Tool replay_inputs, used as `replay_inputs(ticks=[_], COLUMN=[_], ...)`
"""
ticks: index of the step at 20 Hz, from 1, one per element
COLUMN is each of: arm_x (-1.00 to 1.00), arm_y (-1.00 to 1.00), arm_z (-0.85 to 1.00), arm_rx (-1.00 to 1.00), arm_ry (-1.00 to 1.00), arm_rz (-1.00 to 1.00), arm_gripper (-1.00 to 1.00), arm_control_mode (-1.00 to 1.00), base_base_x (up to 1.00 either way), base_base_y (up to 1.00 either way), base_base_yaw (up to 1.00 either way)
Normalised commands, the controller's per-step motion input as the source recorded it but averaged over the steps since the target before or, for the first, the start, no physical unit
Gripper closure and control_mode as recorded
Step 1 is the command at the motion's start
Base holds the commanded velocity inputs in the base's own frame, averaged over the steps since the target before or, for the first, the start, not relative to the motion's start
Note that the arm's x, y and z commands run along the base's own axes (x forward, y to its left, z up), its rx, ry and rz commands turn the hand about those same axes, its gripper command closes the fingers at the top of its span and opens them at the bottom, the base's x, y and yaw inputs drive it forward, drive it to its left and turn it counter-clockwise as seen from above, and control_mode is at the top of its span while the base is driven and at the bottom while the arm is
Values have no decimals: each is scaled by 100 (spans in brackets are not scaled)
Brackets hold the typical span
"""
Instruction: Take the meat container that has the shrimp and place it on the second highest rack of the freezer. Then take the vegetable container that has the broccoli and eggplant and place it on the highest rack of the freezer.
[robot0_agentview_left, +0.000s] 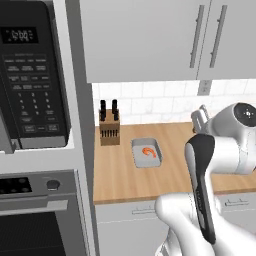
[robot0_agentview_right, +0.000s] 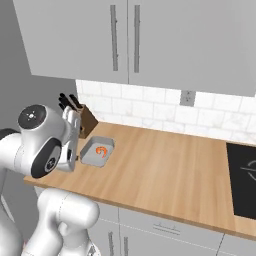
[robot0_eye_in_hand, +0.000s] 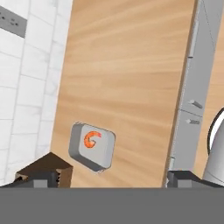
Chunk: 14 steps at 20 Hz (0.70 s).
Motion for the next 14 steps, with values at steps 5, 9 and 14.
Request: replay_inputs(ticks=[5, 9, 14], arm_x=[15, 32, 45], arm_y=[23, 31, 12], arm_z=[-63, -47, -25], arm_rx=[2, 17, 17], arm_ry=[17, 37, 28], arm_rz=[0, 0, 8], arm_gripper=[-100, -100, -100], arm_control_mode=[-100, -100, -100], base_base_x=[0, 0, 0], base_base_y=[0, 0, 0], base_base_yaw=[0, 0, 0])
